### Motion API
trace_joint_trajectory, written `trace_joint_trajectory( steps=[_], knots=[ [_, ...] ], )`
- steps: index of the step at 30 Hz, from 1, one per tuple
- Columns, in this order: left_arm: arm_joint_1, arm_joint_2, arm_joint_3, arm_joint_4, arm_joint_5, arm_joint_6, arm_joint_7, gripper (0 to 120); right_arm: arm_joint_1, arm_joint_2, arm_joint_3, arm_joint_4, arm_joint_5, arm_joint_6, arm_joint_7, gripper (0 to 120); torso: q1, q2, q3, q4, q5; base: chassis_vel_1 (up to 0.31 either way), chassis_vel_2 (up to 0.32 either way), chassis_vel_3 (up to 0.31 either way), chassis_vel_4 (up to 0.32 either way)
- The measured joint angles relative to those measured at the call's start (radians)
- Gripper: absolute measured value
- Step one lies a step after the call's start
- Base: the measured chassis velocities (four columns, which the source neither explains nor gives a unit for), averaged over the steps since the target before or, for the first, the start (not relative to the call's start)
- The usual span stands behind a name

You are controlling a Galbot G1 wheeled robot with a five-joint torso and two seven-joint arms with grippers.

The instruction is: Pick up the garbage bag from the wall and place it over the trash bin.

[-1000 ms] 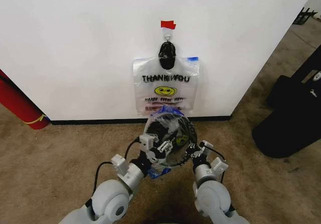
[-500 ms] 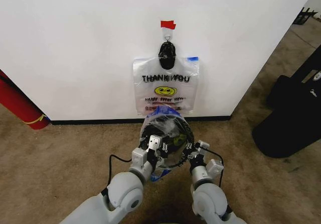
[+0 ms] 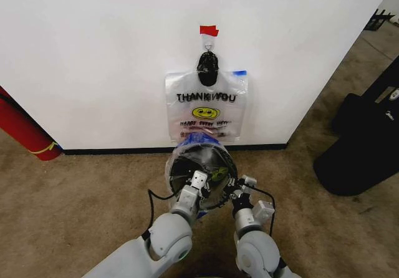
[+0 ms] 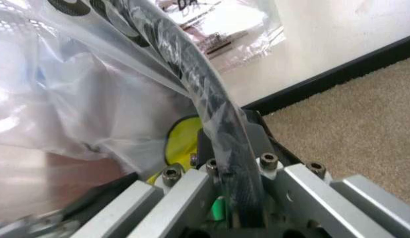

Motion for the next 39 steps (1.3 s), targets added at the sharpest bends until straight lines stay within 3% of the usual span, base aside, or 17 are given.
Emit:
trace_joint_trajectory(
  steps=[18,26,30,39],
  knots=[
    [-0.185,-0.186,0.080,0.404,0.154,-0.067,-0.021,0,-0.005,-0.056,0.005,0.037,0.039,-0.045,0.022,0,0.000,0.000,0.000,0.0000,0.0001,0.000,0.000,0.000,0.000],
    [-0.238,-0.216,0.095,0.522,0.179,-0.113,0.014,0,-0.010,-0.069,0.012,0.046,0.046,-0.061,0.031,0,0.000,0.000,0.000,-0.0001,-0.0001,0.000,0.000,0.000,0.000],
    [-0.230,-0.194,0.104,0.487,0.167,-0.119,0.025,0,-0.001,-0.060,0.021,0.027,0.046,-0.052,0.023,0,0.000,0.000,0.000,0.0001,0.0000,0.000,0.000,0.000,0.000],
    [-0.174,-0.126,0.109,0.323,0.146,-0.146,0.051,0,0.018,-0.031,0.053,-0.025,0.045,-0.039,0.007,0,0.000,0.000,0.000,0.0001,-0.0001,0.000,0.000,0.000,0.000]
  ],
)
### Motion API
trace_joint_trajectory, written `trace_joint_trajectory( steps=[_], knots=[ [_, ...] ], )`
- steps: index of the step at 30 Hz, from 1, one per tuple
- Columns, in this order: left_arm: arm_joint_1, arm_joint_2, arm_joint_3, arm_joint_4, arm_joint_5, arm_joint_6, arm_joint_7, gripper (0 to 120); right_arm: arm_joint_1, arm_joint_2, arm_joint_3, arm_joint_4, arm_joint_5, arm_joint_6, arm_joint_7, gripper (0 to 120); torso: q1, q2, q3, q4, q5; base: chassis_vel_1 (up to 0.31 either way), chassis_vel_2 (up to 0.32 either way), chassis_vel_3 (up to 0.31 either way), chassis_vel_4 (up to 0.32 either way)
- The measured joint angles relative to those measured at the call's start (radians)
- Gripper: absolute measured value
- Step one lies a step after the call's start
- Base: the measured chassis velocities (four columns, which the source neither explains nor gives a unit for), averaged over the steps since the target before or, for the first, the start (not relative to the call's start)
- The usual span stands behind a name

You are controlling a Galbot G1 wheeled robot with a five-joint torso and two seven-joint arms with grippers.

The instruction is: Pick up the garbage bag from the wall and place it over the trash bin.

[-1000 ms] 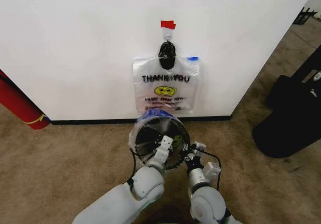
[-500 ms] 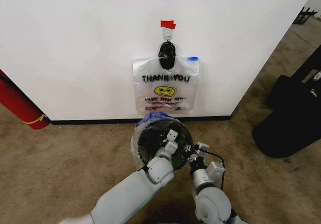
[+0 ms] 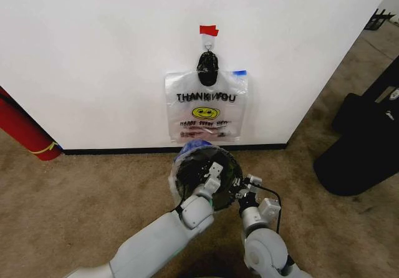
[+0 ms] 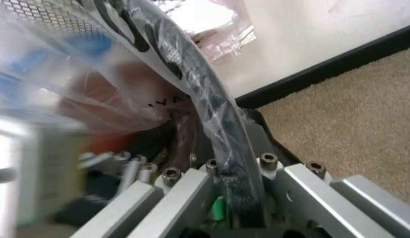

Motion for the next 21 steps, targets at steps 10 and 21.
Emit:
trace_joint_trajectory(
  steps=[10,21],
  knots=[
    [0.010,0.001,0.000,0.008,-0.008,-0.034,0.012,0,-0.040,0.043,-0.022,-0.001,-0.013,0.000,-0.019,0,0.000,0.000,0.000,0.0001,0.0001,0.000,0.000,0.000,0.000],
    [-0.005,0.018,0.018,0.025,-0.009,-0.033,0.017,0,-0.080,0.053,-0.055,0.056,-0.074,-0.011,-0.018,0,0.000,0.000,0.000,-0.0002,-0.0001,0.000,0.000,0.000,0.000]
  ],
)
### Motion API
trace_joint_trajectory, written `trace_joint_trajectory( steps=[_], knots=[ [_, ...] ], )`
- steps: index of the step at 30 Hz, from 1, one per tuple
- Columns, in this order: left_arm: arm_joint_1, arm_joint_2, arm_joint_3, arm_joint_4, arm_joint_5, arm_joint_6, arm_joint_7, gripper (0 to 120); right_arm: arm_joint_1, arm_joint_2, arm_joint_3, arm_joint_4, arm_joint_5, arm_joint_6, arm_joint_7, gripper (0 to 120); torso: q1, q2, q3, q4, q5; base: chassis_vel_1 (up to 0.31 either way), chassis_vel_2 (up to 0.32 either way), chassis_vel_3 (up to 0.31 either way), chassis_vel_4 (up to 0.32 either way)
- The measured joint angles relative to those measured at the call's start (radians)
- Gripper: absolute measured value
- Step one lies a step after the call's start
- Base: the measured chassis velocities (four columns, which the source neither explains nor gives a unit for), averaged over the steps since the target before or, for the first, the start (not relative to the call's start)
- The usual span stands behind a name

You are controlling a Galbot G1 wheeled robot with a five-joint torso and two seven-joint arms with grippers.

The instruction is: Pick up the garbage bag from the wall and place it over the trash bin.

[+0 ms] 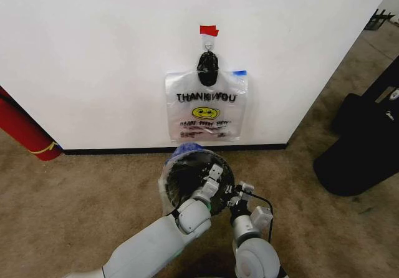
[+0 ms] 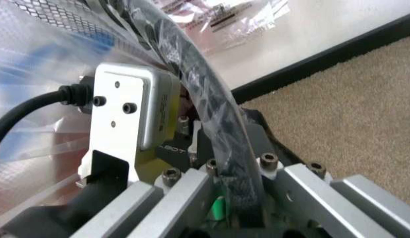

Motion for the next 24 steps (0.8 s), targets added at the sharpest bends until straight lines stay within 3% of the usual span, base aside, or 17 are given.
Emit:
trace_joint_trajectory(
  steps=[15,24],
  knots=[
    [0.132,0.111,-0.042,-0.205,-0.033,-0.017,0.035,0,0.012,-0.039,0.021,-0.069,-0.024,0.064,-0.048,0,0.000,0.000,0.000,0.0003,0.0001,0.000,0.000,0.000,0.000],
    [0.156,0.109,-0.051,-0.218,-0.013,-0.014,0.055,0,0.031,-0.028,0.030,-0.115,-0.046,0.107,-0.067,0,0.000,0.000,0.000,0.0001,0.0002,0.000,0.000,0.000,0.000]
  ],
)
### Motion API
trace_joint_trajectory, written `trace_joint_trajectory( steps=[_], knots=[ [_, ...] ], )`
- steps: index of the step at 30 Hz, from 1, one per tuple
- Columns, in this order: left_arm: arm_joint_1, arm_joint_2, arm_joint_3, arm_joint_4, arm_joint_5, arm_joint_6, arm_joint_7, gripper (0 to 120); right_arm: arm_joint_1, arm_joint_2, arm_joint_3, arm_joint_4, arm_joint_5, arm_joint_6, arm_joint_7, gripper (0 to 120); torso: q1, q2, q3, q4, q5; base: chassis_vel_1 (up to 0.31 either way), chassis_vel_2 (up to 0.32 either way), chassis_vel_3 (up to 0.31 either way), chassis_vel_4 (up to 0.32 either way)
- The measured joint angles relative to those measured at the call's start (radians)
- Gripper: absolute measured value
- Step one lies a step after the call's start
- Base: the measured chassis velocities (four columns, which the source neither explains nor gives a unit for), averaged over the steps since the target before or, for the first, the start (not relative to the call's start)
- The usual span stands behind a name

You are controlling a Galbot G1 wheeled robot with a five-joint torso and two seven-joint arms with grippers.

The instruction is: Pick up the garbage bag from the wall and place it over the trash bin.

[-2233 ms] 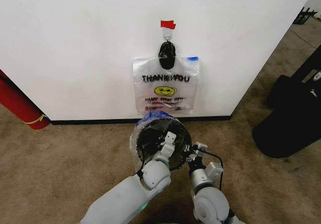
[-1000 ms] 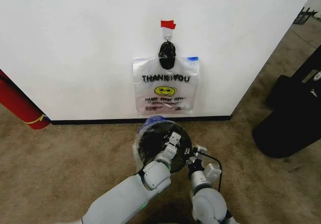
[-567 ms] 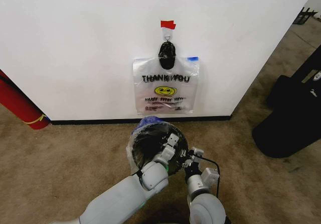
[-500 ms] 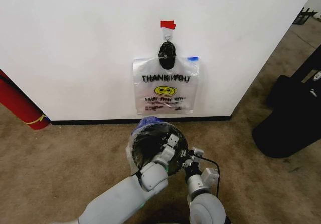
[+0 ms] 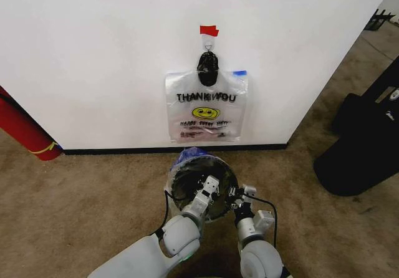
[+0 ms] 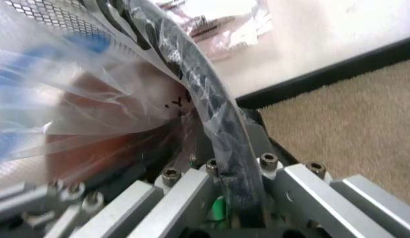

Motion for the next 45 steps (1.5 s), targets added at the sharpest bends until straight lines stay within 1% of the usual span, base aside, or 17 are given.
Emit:
trace_joint_trajectory(
  steps=[7,10,13,14,16,18,22,25,29,33,37,40,44,45],
  knots=[
    [0.025,-0.008,-0.015,0.011,0.044,-0.008,0.020,0,0.007,0.002,0.010,-0.018,-0.015,0.032,-0.031,0,0.000,0.000,0.000,0.0000,0.0000,0.000,0.000,0.000,0.000],
    [0.034,-0.018,-0.029,0.029,0.067,-0.006,0.027,0,0.020,-0.011,0.019,-0.027,-0.029,0.062,-0.061,0,0.000,0.000,0.000,0.0002,0.0000,0.000,0.000,0.000,0.000],
    [0.007,-0.015,-0.030,0.037,0.067,0.019,0.027,0,0.023,-0.021,0.023,-0.039,-0.100,0.117,-0.097,0,0.000,0.000,0.000,0.0000,0.0000,0.000,0.000,0.000,0.000],
    [0.007,-0.015,-0.030,0.037,0.067,0.019,0.027,0,0.023,-0.021,0.023,-0.039,-0.100,0.117,-0.097,0,0.000,0.000,0.000,0.0000,0.0000,0.000,0.000,0.000,0.000],
    [-0.004,-0.002,-0.032,0.036,0.065,0.050,0.026,0,0.015,-0.024,0.022,-0.059,-0.186,0.169,-0.125,0,0.000,0.000,0.000,0.0000,0.0000,0.000,0.000,0.000,0.000],
    [-0.007,0.002,-0.034,0.036,0.065,0.067,0.024,0,0.009,-0.025,0.019,-0.062,-0.225,0.191,-0.134,0,0.000,0.000,0.000,0.0000,-0.0001,0.000,0.000,0.000,0.000],
    [-0.014,-0.005,-0.037,0.063,0.069,0.077,0.017,0,0.002,-0.021,0.014,-0.057,-0.233,0.201,-0.135,0,0.000,0.000,0.000,0.0001,0.0000,0.000,0.000,0.000,0.000],
    [-0.024,-0.027,-0.043,0.118,0.095,0.077,0.005,0,-0.005,-0.013,0.003,-0.046,-0.233,0.204,-0.129,0,0.000,0.000,0.000,0.0000,-0.0001,0.000,0.000,0.000,0.000],
    [-0.035,-0.040,-0.055,0.178,0.141,0.063,-0.004,0,-0.020,-0.005,-0.011,-0.022,-0.222,0.204,-0.121,0,0.000,0.000,0.000,0.0000,-0.0002,0.000,0.000,0.000,0.000],
    [-0.045,-0.041,-0.059,0.200,0.153,0.055,-0.007,0,-0.029,-0.004,-0.019,-0.006,-0.216,0.204,-0.119,0,0.000,0.000,0.000,0.0001,-0.0002,0.000,0.000,0.000,0.000],
    [-0.064,-0.047,-0.055,0.220,0.154,0.021,-0.005,0,-0.036,0.002,-0.030,0.002,-0.205,0.205,-0.117,0,0.000,0.000,0.000,0.0001,-0.0001,0.000,0.000,0.000,0.000],
    [-0.075,-0.051,-0.051,0.219,0.148,0.003,0.000,0,-0.037,0.006,-0.036,0.000,-0.204,0.209,-0.118,0,0.000,0.000,0.000,0.0000,-0.0001,0.000,0.000,0.000,0.000],
    [-0.074,-0.044,-0.049,0.174,0.102,-0.038,0.028,0,-0.029,0.016,-0.037,-0.035,-0.200,0.227,-0.127,0,0.000,0.000,0.000,0.0000,0.0000,0.000,0.000,0.000,0.000],
    [-0.074,-0.044,-0.049,0.174,0.102,-0.038,0.028,0,-0.029,0.016,-0.037,-0.035,-0.200,0.227,-0.127,0,0.000,0.000,0.000,0.0000,0.0000,0.000,0.000,0.000,0.000]
  ],
)
